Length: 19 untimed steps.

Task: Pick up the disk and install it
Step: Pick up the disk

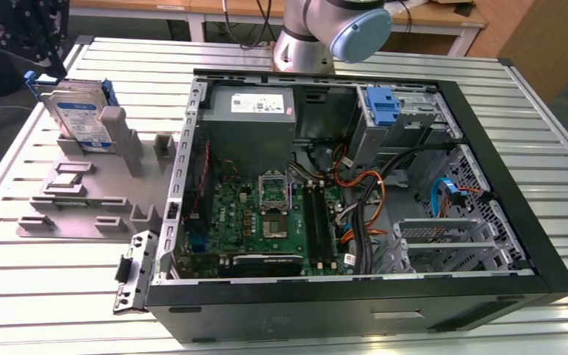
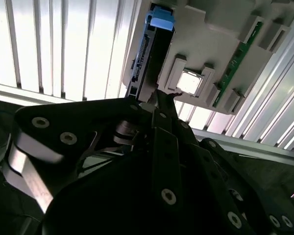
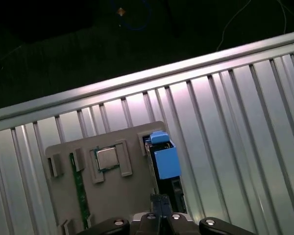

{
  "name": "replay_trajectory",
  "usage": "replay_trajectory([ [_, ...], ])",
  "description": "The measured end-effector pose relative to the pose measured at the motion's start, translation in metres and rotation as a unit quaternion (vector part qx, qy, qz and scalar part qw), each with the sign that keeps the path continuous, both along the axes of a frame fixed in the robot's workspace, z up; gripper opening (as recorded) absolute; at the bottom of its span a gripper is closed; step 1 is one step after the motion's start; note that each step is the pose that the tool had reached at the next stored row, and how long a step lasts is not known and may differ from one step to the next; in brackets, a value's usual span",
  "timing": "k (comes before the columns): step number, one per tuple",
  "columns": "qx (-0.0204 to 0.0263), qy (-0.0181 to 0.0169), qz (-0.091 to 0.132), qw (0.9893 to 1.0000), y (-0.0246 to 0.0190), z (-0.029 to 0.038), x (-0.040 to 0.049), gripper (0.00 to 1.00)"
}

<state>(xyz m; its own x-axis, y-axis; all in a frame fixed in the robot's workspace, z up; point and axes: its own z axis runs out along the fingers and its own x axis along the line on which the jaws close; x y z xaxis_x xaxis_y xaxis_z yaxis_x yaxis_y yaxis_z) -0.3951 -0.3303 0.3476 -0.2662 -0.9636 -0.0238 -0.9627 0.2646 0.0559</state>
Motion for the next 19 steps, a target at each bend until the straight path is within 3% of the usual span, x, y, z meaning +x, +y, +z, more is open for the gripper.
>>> replay_trajectory([
  [7,0.0000,0.0000,0.045,0.9990,0.0000,-0.0006,0.0000,0.11],
  [13,0.0001,0.0000,0.082,0.9966,0.0000,-0.0011,0.0000,0.11],
  [15,-0.0001,0.0001,0.069,0.9976,0.0001,-0.0011,0.0000,0.11],
  [19,0.0000,0.0000,0.067,0.9977,0.0000,-0.0013,0.0001,0.11],
])
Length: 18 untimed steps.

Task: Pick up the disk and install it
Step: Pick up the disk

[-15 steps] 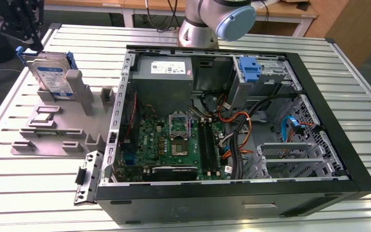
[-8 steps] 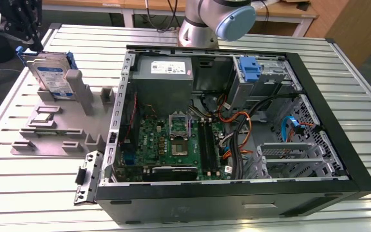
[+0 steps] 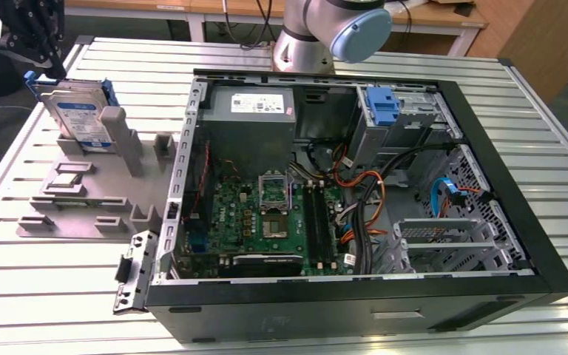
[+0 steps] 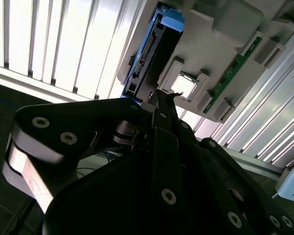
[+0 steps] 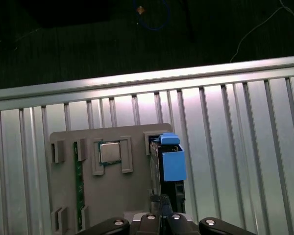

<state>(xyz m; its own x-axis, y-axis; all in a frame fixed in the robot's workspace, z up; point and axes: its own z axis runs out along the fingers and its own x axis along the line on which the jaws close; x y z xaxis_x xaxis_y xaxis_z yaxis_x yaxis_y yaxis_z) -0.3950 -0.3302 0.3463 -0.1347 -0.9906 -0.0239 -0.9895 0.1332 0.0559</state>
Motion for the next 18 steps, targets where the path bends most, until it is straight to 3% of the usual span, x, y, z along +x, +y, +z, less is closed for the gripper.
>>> replay_trajectory([
  [18,0.0000,0.0000,0.000,1.0000,0.0018,0.0000,0.0022,0.11],
])
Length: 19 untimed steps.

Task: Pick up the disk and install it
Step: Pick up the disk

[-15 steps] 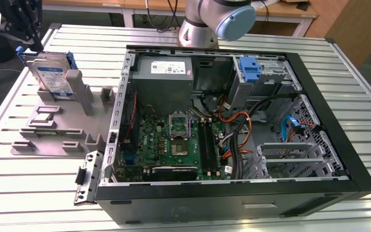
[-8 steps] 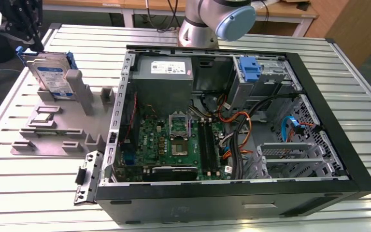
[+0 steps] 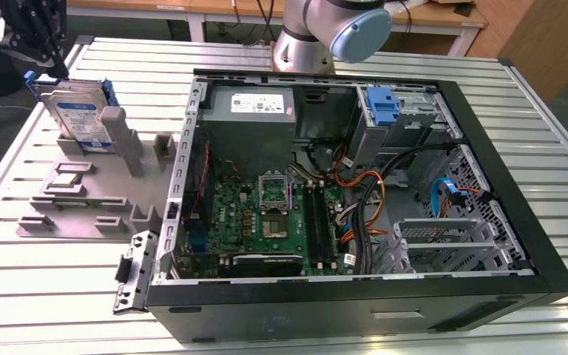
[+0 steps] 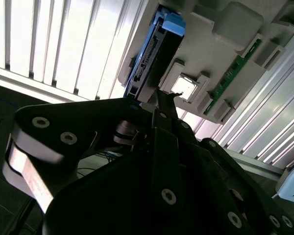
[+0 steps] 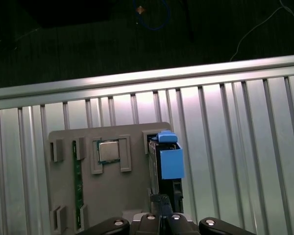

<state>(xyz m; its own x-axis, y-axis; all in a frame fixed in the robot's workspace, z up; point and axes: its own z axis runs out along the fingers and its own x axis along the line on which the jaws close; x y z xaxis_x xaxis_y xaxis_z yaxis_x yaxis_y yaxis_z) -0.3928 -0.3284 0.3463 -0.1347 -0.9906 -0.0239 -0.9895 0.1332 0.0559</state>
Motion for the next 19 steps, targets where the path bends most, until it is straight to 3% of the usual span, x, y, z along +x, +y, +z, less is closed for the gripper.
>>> replay_trajectory([
  [19,0.0000,0.0000,0.000,1.0000,0.0042,-0.0002,0.0056,0.11],
])
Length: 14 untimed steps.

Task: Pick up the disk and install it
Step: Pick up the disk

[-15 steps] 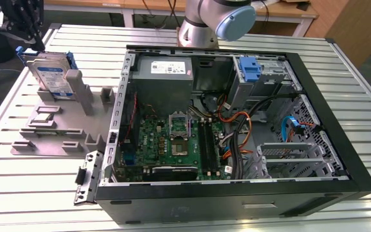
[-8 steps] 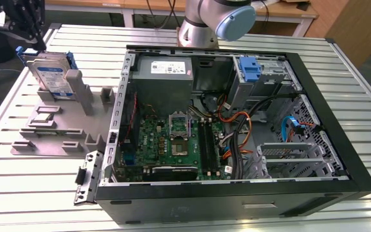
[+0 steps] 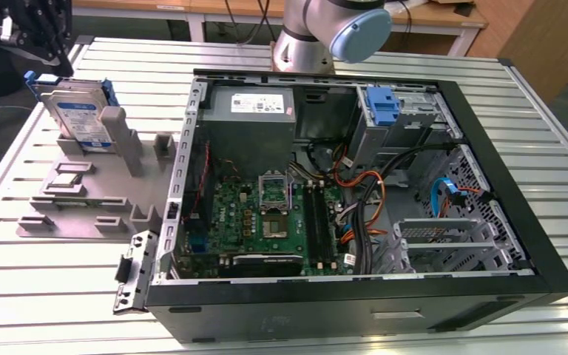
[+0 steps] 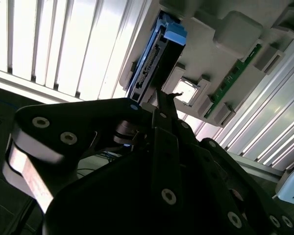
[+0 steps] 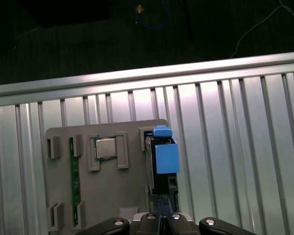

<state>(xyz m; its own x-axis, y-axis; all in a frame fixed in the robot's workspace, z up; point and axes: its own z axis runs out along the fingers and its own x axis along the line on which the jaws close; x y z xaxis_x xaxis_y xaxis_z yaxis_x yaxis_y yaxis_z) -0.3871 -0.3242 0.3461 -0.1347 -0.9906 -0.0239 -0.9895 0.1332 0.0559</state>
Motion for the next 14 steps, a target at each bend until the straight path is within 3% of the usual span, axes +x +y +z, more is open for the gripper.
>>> replay_trajectory([
  [6,0.0003,0.0000,0.000,1.0000,0.0025,-0.0010,0.0006,0.11],
  [14,0.0003,0.0000,0.000,1.0000,0.0026,-0.0010,0.0006,0.11],
])
